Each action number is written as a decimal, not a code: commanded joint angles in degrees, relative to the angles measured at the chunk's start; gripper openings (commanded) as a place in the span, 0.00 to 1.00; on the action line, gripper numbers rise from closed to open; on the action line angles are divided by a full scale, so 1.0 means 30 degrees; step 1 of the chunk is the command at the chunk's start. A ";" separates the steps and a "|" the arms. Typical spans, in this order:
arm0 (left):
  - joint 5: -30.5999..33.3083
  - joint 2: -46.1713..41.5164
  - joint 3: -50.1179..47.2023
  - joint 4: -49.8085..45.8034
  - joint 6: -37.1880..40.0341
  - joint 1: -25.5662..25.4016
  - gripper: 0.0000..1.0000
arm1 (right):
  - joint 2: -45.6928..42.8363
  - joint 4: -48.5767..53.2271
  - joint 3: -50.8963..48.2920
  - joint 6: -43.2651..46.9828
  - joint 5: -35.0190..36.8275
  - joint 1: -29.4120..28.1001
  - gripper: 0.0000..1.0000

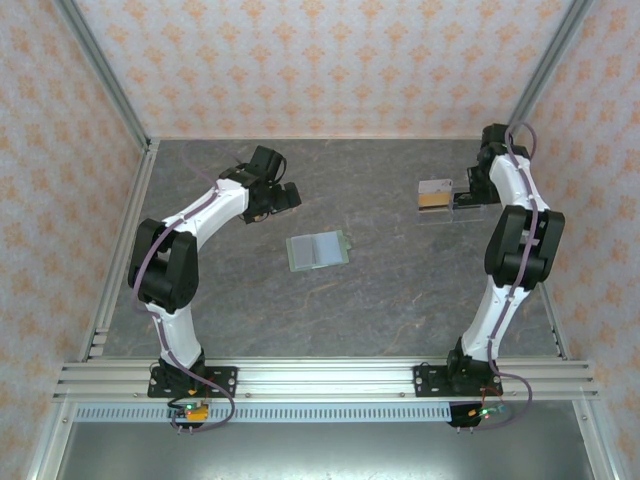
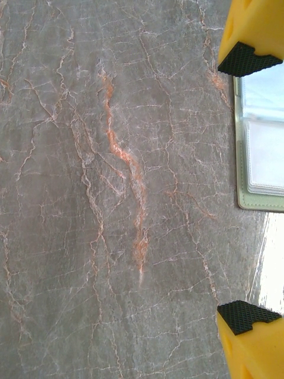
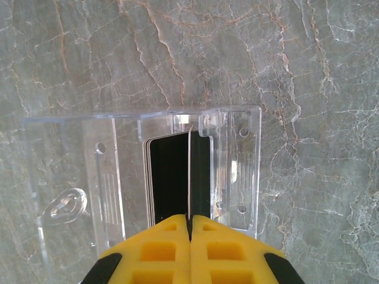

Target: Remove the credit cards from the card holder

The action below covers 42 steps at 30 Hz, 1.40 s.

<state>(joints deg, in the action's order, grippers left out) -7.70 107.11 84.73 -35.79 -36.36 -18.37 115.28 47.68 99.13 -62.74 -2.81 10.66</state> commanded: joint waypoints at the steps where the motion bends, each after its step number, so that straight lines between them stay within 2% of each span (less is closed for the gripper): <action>1: 0.0037 0.0126 0.0496 -0.0550 0.0196 -0.0057 1.00 | 0.0406 0.0622 0.0446 0.0201 0.0702 0.0030 0.00; 4: 0.0004 0.0156 0.0529 -0.0554 0.0196 -0.0043 1.00 | 0.0669 0.0457 0.0552 0.0314 0.0409 0.0060 0.02; 9: -0.0036 0.0156 0.0512 -0.0603 0.0225 -0.0058 1.00 | 0.1163 0.0130 0.1166 0.1058 -0.0772 0.0052 0.19; 17: -0.0182 0.0097 0.0468 -0.0663 0.0450 -0.0058 1.00 | -0.0043 -0.0453 0.0737 0.2248 -0.1165 0.0043 0.33; 21: -0.0285 0.0011 0.0324 -0.0542 0.0430 -0.0057 1.00 | -0.1153 -0.2225 -0.0662 0.3451 -0.1723 0.0062 0.37; 29: -0.0319 -0.0469 -0.0236 -0.0400 0.0489 -0.0058 1.00 | -0.1224 -0.3593 -0.1375 0.5717 -0.4031 0.0047 0.36; 36: -0.0215 -0.0992 -0.0833 -0.0310 0.0519 -0.0053 1.00 | -0.4183 -0.4276 -0.4519 0.7763 -0.3375 0.0075 0.55; 42: -0.0301 -0.1330 -0.1330 -0.0038 0.0489 -0.0054 1.00 | -0.5995 -0.4371 -0.7452 0.9114 -0.4688 0.0065 0.57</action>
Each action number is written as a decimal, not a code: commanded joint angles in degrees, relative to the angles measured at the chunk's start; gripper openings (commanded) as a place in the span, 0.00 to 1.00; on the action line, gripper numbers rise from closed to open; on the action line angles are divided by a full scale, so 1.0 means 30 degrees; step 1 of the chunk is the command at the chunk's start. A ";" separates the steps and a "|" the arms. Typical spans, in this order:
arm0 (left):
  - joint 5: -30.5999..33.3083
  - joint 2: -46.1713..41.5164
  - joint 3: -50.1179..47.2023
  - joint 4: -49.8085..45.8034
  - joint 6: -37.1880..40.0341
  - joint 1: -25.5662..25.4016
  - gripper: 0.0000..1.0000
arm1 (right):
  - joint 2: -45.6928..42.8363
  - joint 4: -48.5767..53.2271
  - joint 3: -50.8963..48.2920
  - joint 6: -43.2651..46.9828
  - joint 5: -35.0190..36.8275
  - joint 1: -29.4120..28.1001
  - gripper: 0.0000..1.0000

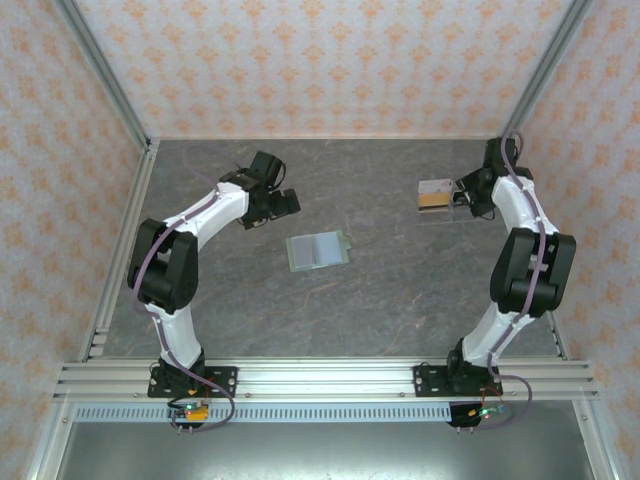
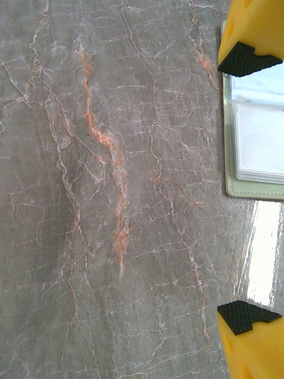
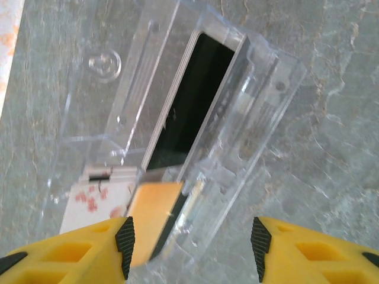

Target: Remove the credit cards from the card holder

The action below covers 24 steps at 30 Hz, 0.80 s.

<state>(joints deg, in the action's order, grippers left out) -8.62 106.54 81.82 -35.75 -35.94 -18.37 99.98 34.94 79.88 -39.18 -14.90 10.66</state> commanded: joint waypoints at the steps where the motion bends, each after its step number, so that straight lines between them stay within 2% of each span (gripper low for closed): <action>1: -0.0001 -0.1177 -0.0444 0.0006 0.0350 -0.0058 1.00 | -0.0997 -0.0162 -0.1371 0.1353 -0.0945 0.0080 0.56; 6: -0.0201 -0.1375 -0.0775 0.0246 0.0219 -0.0057 1.00 | -0.0290 -0.0895 -0.2797 0.1340 -0.2425 0.0059 0.54; 10: -0.0180 -0.1451 -0.0819 0.0150 0.0262 -0.0041 1.00 | 0.0721 -0.1589 -0.2753 0.1116 -0.3437 -0.0035 0.57; 14: -0.0172 -0.1399 -0.0731 0.0086 0.0233 -0.0049 1.00 | 0.1558 -0.1528 -0.2186 0.1018 -0.2712 -0.0126 0.59; 18: -0.0362 -0.1180 -0.0658 0.0169 0.0151 -0.0058 1.00 | 0.2460 -0.1276 -0.1381 0.0984 -0.1504 -0.0151 0.56; 24: -0.0444 -0.0973 -0.0511 0.0125 0.0145 -0.0043 1.00 | 0.3536 -0.1185 -0.0232 0.0880 -0.1103 -0.0133 0.55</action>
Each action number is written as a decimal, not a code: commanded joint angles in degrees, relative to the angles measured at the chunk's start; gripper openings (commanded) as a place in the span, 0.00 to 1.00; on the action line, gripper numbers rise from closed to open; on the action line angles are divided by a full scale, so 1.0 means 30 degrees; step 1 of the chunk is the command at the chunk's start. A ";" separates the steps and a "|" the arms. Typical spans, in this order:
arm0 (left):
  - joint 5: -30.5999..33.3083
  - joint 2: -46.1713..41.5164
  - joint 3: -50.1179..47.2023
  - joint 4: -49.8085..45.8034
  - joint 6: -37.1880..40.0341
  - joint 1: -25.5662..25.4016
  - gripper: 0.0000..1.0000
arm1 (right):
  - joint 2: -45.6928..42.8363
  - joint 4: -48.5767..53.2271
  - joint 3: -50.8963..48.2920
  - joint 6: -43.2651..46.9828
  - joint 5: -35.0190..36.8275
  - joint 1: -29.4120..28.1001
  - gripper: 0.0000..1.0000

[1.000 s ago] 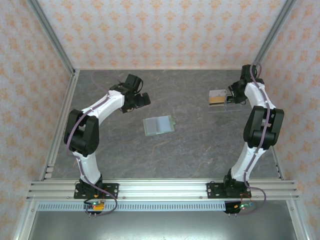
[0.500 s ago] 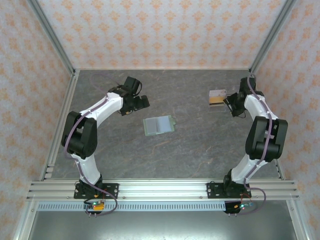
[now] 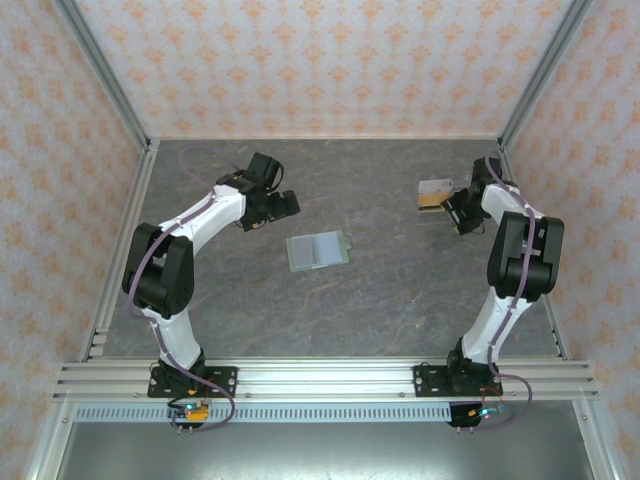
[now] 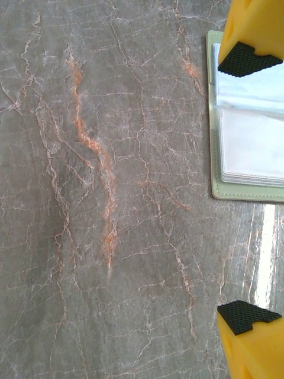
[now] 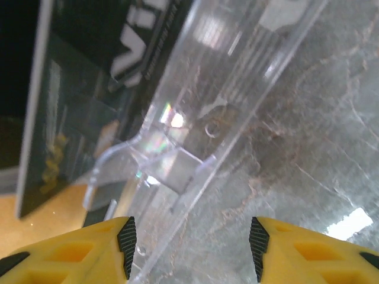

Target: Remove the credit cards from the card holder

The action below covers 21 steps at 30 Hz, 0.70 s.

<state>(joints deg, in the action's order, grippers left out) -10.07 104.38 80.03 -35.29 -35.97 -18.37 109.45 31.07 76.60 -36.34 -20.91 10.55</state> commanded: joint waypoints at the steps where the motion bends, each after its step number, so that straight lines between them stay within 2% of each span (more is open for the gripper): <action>1: 0.0037 -0.0237 0.0126 -0.0063 0.0151 -0.0058 1.00 | 0.0593 0.0245 0.1094 -0.0075 0.1073 -0.0108 0.55; 4: 0.0065 -0.0116 0.0243 -0.0143 0.0175 -0.0057 1.00 | 0.1074 0.0620 0.1474 -0.0180 0.1371 -0.0116 0.53; 9: 0.0029 0.0038 0.0415 -0.0211 0.0182 -0.0058 1.00 | 0.1506 0.0805 0.1578 -0.0324 0.1475 -0.0098 0.43; 21: 0.0015 0.0159 0.0540 -0.0303 0.0240 -0.0058 1.00 | 0.1484 0.1294 0.1308 -0.0456 0.2821 -0.0095 0.33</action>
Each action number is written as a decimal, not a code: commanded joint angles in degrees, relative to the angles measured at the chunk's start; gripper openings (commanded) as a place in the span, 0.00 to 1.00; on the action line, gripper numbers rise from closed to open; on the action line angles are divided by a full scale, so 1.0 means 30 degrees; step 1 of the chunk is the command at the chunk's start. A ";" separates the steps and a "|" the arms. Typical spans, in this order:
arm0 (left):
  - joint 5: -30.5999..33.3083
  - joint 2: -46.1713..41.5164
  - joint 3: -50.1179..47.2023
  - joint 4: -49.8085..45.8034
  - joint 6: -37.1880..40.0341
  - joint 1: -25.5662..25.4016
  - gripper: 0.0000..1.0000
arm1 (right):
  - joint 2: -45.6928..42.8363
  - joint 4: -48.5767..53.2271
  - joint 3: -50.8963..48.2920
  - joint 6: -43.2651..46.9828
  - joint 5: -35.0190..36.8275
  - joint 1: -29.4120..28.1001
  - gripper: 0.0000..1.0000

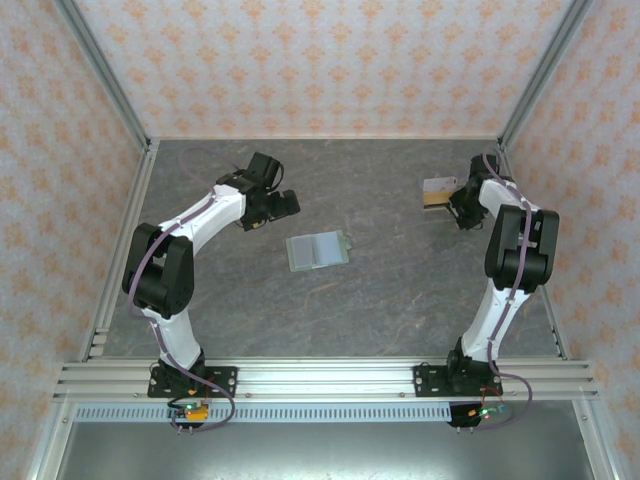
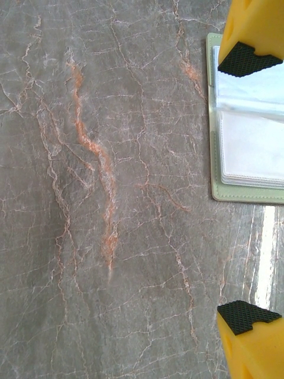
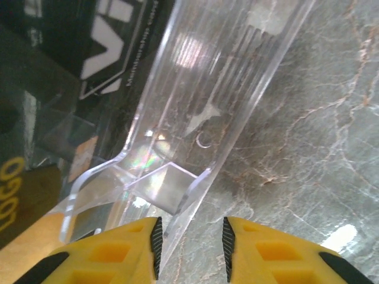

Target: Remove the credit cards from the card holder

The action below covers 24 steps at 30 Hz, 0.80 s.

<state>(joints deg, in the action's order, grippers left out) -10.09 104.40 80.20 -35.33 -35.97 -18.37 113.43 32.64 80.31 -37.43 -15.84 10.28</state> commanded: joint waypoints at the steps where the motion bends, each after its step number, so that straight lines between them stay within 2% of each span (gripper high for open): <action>1: 0.0022 0.0167 0.0454 -0.0272 0.0233 -0.0057 1.00 | 0.0127 0.0786 0.0007 -0.0110 0.1164 -0.0002 0.30; 16: -0.0124 -0.0162 -0.0041 0.0023 0.0240 -0.0048 1.00 | -0.1981 0.0740 -0.3012 -0.0267 0.1880 -0.0024 0.14; 24: -0.0031 -0.0727 -0.0667 0.0184 0.0240 -0.0050 1.00 | -0.3180 0.0273 -0.4975 -0.0668 0.1312 -0.0045 0.13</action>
<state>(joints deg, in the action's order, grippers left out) -10.13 104.38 79.18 -35.07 -35.97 -18.37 105.71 31.40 68.23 -38.17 -12.62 10.28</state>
